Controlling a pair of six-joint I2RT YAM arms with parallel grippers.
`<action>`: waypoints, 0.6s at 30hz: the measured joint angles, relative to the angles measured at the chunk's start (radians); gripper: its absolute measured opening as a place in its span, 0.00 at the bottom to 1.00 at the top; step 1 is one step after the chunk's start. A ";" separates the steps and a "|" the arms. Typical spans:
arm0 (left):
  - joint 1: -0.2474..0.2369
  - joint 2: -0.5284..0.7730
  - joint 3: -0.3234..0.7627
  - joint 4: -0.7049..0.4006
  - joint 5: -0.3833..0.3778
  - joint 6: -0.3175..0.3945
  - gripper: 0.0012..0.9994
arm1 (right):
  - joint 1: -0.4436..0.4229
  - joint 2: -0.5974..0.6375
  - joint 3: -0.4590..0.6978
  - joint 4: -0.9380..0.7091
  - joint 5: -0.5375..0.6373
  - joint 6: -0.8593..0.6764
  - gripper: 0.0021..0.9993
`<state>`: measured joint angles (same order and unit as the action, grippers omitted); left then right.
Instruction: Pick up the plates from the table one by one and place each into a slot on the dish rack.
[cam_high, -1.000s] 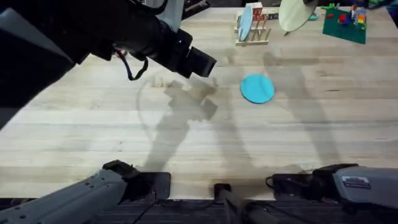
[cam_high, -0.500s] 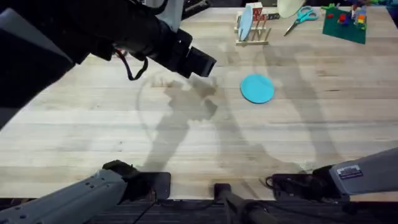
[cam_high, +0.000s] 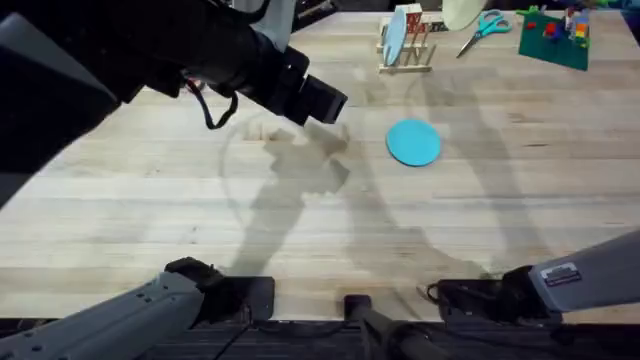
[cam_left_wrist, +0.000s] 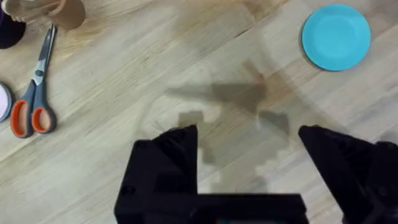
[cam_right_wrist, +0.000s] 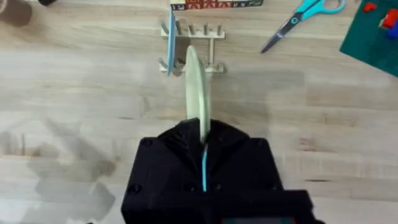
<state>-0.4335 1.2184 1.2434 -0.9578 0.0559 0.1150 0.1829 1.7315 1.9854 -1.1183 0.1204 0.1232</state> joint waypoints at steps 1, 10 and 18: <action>0.000 0.000 0.000 0.000 0.000 0.000 0.99 | 0.000 0.009 0.000 0.008 0.000 0.001 0.03; 0.000 0.000 0.000 0.000 0.000 0.000 0.99 | 0.010 0.099 0.001 0.095 0.024 0.016 0.03; 0.000 0.000 0.000 -0.026 0.000 0.000 0.99 | 0.024 0.174 0.001 0.181 0.039 0.027 0.03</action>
<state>-0.4335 1.2183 1.2434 -0.9841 0.0555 0.1146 0.2071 1.9058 1.9865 -0.9377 0.1595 0.1497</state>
